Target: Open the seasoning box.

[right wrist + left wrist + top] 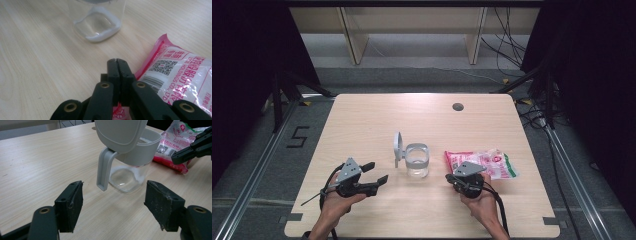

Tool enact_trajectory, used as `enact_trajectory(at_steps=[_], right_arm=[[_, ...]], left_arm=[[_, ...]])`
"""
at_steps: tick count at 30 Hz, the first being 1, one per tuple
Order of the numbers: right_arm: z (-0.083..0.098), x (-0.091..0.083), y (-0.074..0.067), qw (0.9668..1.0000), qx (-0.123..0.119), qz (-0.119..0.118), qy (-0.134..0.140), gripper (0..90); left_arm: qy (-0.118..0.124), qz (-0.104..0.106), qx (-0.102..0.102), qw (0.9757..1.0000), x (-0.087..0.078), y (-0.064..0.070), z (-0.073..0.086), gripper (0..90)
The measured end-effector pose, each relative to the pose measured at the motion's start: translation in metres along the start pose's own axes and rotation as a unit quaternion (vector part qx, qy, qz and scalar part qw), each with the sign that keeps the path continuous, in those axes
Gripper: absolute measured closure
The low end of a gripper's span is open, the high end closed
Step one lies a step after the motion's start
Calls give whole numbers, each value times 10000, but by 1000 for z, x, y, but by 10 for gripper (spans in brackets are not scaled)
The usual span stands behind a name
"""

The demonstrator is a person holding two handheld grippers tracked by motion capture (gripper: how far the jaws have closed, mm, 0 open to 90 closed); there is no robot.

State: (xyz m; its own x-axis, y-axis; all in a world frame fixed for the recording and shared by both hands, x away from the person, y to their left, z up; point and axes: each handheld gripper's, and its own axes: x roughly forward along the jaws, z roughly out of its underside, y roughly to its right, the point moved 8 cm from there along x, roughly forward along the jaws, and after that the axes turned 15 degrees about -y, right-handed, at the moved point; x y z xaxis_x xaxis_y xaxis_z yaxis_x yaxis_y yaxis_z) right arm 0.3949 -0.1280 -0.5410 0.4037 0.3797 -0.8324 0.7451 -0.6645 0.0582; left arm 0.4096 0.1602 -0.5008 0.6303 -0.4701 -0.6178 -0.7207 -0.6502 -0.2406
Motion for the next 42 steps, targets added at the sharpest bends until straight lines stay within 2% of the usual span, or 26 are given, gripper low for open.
enact_trajectory(at_steps=[3,4,5,11,12,14,17,19,20,21,24,27,28,29,31,32,37,38,39,41,42], right_arm=[[4,1,3,9999,-74,66,-133,900],[4,1,3,9999,-31,72,-113,900],[4,2,4,9999,-40,97,-58,900],[5,1,4,9999,-41,88,-102,900],[5,1,4,9999,-28,74,-117,900],[7,0,2,9997,37,50,-223,900],[10,1,3,9995,10,91,-313,900],[15,3,2,9991,37,-3,-427,900],[16,3,2,9991,100,-34,-416,900],[16,3,2,9993,90,11,-367,900],[17,0,3,9992,116,-50,-378,900],[20,-2,5,9993,97,-23,-371,900],[21,-3,6,9992,110,-34,-386,900],[22,-4,6,9990,122,-41,-420,900],[25,-6,9,9991,88,6,-404,900],[25,-7,8,9990,181,-23,-399,900],[33,-12,14,9989,206,20,-420,900],[34,-12,14,9988,292,-50,-385,900],[34,-13,16,9992,196,-61,-334,900],[36,-15,15,9987,331,-46,-385,900],[36,-16,18,9993,206,22,-306,900]], left_arm=[[83,54,-28,9999,2,2,-1,299],[85,56,-34,9999,2,1,-1,299],[14,48,-28,10000,2,1,0,298],[15,63,-49,10000,2,2,0,296],[-24,41,-3,10000,2,1,1,296],[-20,46,-16,10000,2,1,2,296],[-26,35,-13,10000,2,1,2,296],[-15,41,-19,10000,1,1,1,295],[73,83,-71,9999,2,2,0,295],[26,61,-27,10000,2,1,1,296],[78,92,-75,9999,2,2,0,295],[-18,29,-26,10000,0,-1,2,295],[88,53,-36,9999,1,0,0,296],[18,26,-34,10000,0,-1,1,296],[34,37,-29,10000,-1,-1,1,296],[45,40,-32,10000,-1,-1,0,296],[3,23,-40,10000,0,-1,1,295],[-5,22,-34,10000,0,-1,1,295],[-3,22,-38,10000,0,-1,1,295],[1,26,-38,10000,0,-1,1,295],[-19,-6,-21,10000,0,-2,2,295]])
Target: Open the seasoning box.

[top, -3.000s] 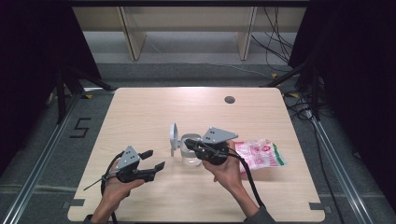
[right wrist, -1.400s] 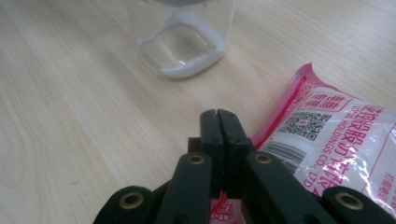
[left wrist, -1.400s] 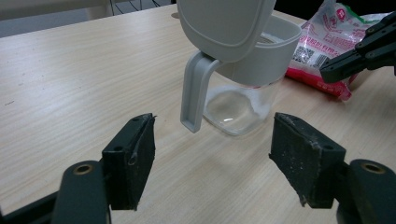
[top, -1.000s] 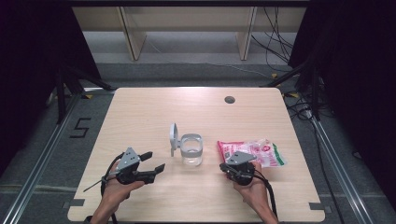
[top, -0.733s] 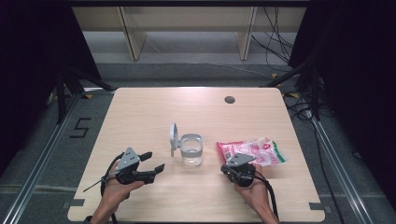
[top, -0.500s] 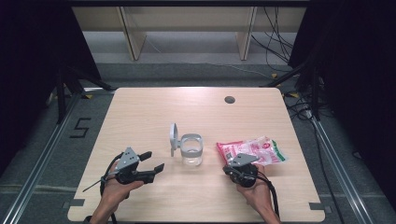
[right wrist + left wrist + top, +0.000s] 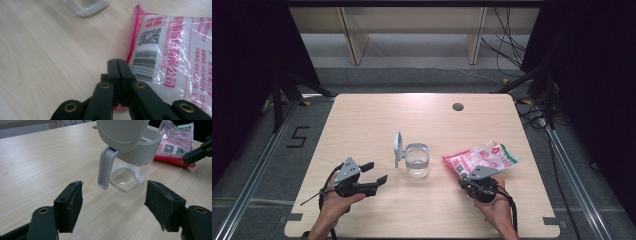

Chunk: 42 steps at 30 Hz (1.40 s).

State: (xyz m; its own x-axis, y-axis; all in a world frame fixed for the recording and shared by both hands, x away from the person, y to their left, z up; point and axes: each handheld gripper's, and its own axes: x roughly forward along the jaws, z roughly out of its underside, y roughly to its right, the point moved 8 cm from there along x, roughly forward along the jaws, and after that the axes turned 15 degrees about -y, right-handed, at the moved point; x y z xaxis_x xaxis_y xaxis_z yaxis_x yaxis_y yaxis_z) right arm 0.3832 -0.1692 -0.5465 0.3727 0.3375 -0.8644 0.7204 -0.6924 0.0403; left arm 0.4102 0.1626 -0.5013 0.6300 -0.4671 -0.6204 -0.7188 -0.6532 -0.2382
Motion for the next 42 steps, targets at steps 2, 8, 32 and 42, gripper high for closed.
enact_trajectory(at_steps=[2,8,32,42], right_arm=[[3,-2,0,9999,99,-49,-91,900],[6,-3,2,9998,160,-50,-66,900],[12,-49,29,9877,1098,7,1115,660],[32,-55,49,9737,1975,167,1121,473]], left_arm=[[19,25,-18,10000,0,0,0,295],[47,45,-30,10000,0,0,-1,295],[30,-18,-12,10000,-2,-8,1,295],[31,-16,-13,10000,-1,-8,1,294]])
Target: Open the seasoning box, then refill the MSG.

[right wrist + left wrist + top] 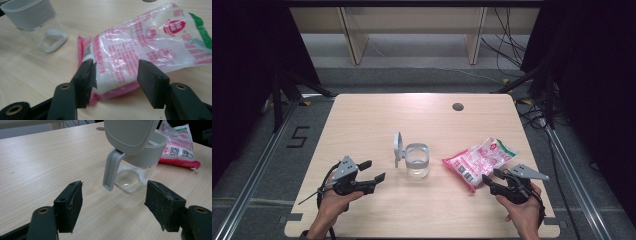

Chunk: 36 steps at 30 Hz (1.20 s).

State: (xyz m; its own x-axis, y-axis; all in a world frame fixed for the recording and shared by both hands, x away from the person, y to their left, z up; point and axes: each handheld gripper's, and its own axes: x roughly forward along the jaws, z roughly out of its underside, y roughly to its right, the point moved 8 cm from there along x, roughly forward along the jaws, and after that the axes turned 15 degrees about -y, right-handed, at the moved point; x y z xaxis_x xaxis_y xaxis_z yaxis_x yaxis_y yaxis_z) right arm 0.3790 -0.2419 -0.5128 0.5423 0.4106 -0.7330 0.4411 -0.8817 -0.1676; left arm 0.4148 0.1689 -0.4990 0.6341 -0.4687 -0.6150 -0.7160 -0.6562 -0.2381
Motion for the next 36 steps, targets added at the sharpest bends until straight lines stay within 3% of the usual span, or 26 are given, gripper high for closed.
enact_trajectory(at_steps=[1,2,3,5,7,8,10,12,13,14,16,17,19,20,21,23,25,26,27,29,30,31,32,33,34,36], right_arm=[[2,-1,1,10000,62,-10,-16,473],[1,-2,6,10000,-80,9,49,469],[1,-2,7,10000,9,-57,80,463],[3,-2,13,10000,48,67,50,445],[5,-4,14,9999,162,-5,39,425],[6,-3,12,9991,420,-65,60,413],[6,-2,19,9997,235,-31,99,395],[11,0,21,9986,506,105,-95,380],[10,0,26,9994,320,122,-44,374],[11,-1,21,9984,567,-40,-73,365],[10,2,26,9994,352,-21,9,347],[12,2,24,9984,566,-40,-73,346],[12,4,28,9993,348,38,-125,340],[14,2,24,9986,476,-80,-196,330],[14,5,29,9992,317,66,-219,317],[14,6,27,9987,462,-30,-197,312],[13,8,30,9991,378,-19,-169,296],[13,7,27,9983,554,-44,-188,293],[13,7,25,9982,570,-62,-198,283],[11,10,31,9994,301,79,-153,250],[14,9,31,9988,325,140,-324,249],[15,9,26,9976,604,-4,-346,246],[15,10,28,9973,636,14,-358,237],[13,9,32,9987,448,-33,-255,224],[13,11,30,9973,693,-58,-234,213],[11,13,37,9985,526,-10,-157,180]], left_arm=[[3,2,1,10000,0,0,0,294],[9,5,-2,10000,0,0,0,294],[8,3,-2,10000,0,0,0,294],[12,6,-3,10000,0,0,0,294],[106,52,-62,9999,0,2,-2,294],[107,25,-13,9999,0,1,-2,294],[109,32,-16,9999,0,1,-2,295],[57,36,-8,10000,0,2,-1,294],[99,35,-10,9999,0,2,-1,295],[97,37,-11,9999,0,2,-1,294],[95,29,-13,10000,0,2,-1,295],[67,45,-30,10000,0,2,-1,295],[56,18,-1,10000,0,1,0,295],[64,19,-10,10000,0,0,0,295],[57,15,-6,10000,0,0,0,295],[69,21,-1,10000,-1,1,0,295],[49,11,-2,10000,-1,2,1,295],[120,24,-42,9999,0,3,0,295],[108,21,-17,9999,-1,3,0,295],[55,35,5,10000,-1,3,0,295],[131,51,-35,9999,0,4,-1,294],[22,18,-15,10000,0,4,0,294],[49,44,-5,10000,1,4,0,294],[7,30,11,10000,0,4,1,294],[40,48,10,10000,1,4,1,294],[33,39,10,10000,1,5,1,295]])
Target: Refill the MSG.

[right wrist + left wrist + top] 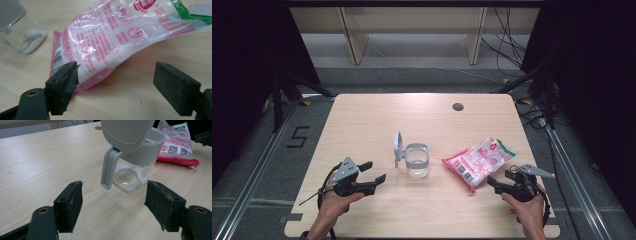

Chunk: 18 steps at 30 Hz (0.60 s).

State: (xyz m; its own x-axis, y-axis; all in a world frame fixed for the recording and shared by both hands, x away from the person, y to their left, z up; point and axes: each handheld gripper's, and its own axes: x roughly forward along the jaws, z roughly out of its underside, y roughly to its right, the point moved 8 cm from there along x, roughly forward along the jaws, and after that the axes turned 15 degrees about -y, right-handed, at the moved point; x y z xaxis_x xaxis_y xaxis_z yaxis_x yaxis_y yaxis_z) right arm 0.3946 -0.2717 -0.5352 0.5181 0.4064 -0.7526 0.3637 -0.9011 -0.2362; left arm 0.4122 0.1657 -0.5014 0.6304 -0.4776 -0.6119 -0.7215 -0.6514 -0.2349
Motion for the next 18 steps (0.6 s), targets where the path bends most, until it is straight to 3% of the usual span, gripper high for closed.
enact_trajectory(at_steps=[1,2,3,4,5,6,10,11,13,14,15,16,17,18], right_arm=[[-1,0,-1,9999,77,-64,-18,168],[-1,2,-2,9994,316,-102,3,168],[-3,2,1,9999,134,-95,-13,168],[-4,4,1,9995,300,-136,25,167],[-7,7,2,9994,212,-243,96,165],[-6,8,-1,9984,488,-293,-36,163],[-10,15,0,9990,384,-234,-6,159],[-11,17,6,9999,154,-70,11,159],[-15,19,3,9988,340,-319,138,159],[-14,19,0,9973,611,-405,58,159],[-16,21,6,9983,430,-370,92,159],[-18,24,6,9976,472,-457,196,160],[-18,24,6,9968,661,-448,98,159],[-20,26,9,9976,506,-431,195,160]], left_arm=[[1,9,0,10000,0,1,0,295],[49,36,-54,10000,1,2,-1,295],[-31,-8,-1,10000,0,1,0,295],[-24,-1,-7,10000,1,1,0,295],[-38,-6,-5,10000,1,1,0,295],[-56,-10,2,10000,1,2,0,295],[7,32,-4,10000,3,2,-1,295],[-50,14,10,10000,3,3,0,295],[0,64,-22,10000,5,5,-1,294],[-55,39,11,10000,4,5,0,294],[-59,39,13,10000,5,5,0,295],[-74,28,5,10000,5,5,0,295],[-21,40,3,10000,6,6,0,295],[-19,43,0,10000,6,6,0,294]])
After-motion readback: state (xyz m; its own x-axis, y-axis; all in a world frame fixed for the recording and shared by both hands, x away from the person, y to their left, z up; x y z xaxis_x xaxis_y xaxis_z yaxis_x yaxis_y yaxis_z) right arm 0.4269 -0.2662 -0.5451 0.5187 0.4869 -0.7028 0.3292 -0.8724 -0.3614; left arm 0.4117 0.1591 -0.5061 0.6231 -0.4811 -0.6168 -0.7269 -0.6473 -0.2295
